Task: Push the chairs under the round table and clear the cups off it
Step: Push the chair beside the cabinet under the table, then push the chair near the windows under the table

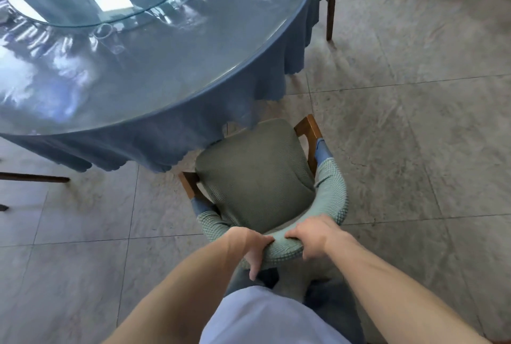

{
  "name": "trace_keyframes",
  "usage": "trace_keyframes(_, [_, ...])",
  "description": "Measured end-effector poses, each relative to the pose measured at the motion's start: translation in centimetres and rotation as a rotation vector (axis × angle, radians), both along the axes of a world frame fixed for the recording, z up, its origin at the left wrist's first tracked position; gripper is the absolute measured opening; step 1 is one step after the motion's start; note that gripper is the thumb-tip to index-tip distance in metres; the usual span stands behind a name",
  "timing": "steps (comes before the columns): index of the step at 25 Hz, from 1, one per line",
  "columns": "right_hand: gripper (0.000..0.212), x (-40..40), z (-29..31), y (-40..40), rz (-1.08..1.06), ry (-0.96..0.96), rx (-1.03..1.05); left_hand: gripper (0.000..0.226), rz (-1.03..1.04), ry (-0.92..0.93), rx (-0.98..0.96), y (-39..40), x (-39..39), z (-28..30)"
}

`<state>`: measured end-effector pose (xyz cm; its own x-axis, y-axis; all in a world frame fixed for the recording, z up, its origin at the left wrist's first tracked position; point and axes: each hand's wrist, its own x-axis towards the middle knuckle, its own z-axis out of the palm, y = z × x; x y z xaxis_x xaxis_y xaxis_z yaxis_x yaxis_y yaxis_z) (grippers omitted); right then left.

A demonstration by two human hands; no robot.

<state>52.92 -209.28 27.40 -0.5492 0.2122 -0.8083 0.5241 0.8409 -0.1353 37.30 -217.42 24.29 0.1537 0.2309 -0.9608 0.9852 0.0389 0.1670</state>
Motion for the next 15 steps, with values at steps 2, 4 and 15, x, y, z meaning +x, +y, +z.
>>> trace_keyframes(2, [0.069, 1.5, 0.1, 2.4, -0.014, 0.028, -0.039, 0.098, 0.023, 0.051, -0.069, 2.8, 1.0, 1.3])
trace_keyframes(4, [0.059, 4.4, 0.2, 5.0, -0.045, 0.103, 0.015, 0.084, 0.044, 0.081, -0.104, 5.9, 2.8, 2.5])
trace_keyframes(15, [0.039, 29.9, 3.9, 23.4, -0.547, 0.107, 0.231, 0.048, 0.197, 0.107, 0.456, 24.2, 20.2, 6.4])
